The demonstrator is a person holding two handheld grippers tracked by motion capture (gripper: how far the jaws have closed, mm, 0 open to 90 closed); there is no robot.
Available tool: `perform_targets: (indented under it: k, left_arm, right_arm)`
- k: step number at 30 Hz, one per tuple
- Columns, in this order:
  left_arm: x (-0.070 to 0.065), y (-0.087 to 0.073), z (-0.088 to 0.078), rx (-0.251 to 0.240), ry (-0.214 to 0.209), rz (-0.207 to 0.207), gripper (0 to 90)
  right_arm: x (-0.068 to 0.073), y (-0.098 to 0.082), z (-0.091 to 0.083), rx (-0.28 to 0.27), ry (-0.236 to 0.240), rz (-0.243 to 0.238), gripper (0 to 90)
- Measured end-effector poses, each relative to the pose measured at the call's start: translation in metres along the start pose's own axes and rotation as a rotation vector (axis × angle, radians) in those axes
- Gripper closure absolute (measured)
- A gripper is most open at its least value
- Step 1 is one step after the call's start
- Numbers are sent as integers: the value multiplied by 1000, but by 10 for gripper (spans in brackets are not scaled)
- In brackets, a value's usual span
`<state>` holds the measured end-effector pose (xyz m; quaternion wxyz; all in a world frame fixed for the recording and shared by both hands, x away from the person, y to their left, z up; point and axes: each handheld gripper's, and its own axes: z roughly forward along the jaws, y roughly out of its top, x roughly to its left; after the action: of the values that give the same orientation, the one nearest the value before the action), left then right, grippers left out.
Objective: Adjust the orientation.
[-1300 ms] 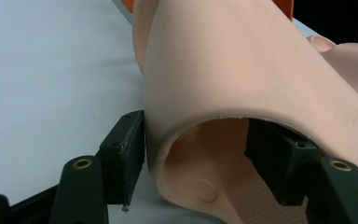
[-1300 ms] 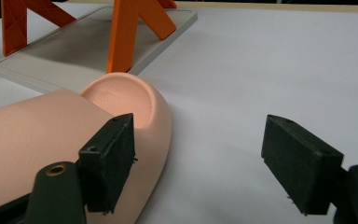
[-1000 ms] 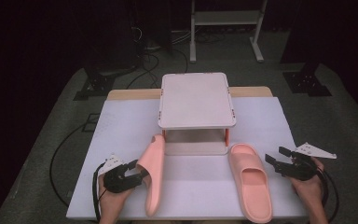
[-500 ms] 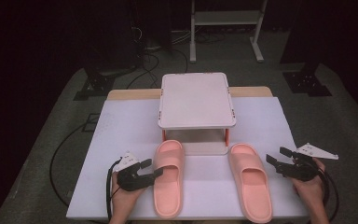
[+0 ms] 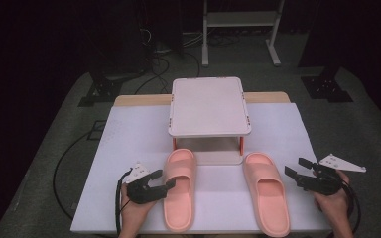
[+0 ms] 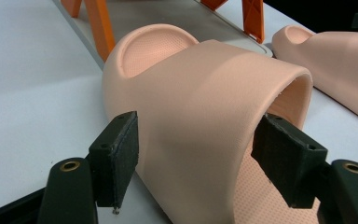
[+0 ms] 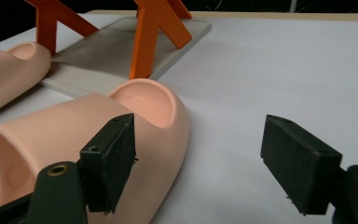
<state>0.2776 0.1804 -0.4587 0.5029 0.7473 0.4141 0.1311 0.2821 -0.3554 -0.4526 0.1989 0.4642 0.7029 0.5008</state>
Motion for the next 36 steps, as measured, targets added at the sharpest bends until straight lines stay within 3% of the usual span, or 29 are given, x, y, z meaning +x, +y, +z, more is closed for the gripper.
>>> perform_targets:
  k: [19,29,36]
  left_arm:
    - [-2,-2,5,13,8,11,334]
    - [1,-3,5,11,17,-4,371]
    - [1,-4,5,8,34,-14,400]
  right_arm:
    - [31,-6,-27,-8,99,-53,268]
    - [45,-15,-16,33,119,-83,305]
    - [47,-21,-6,65,94,-94,345]
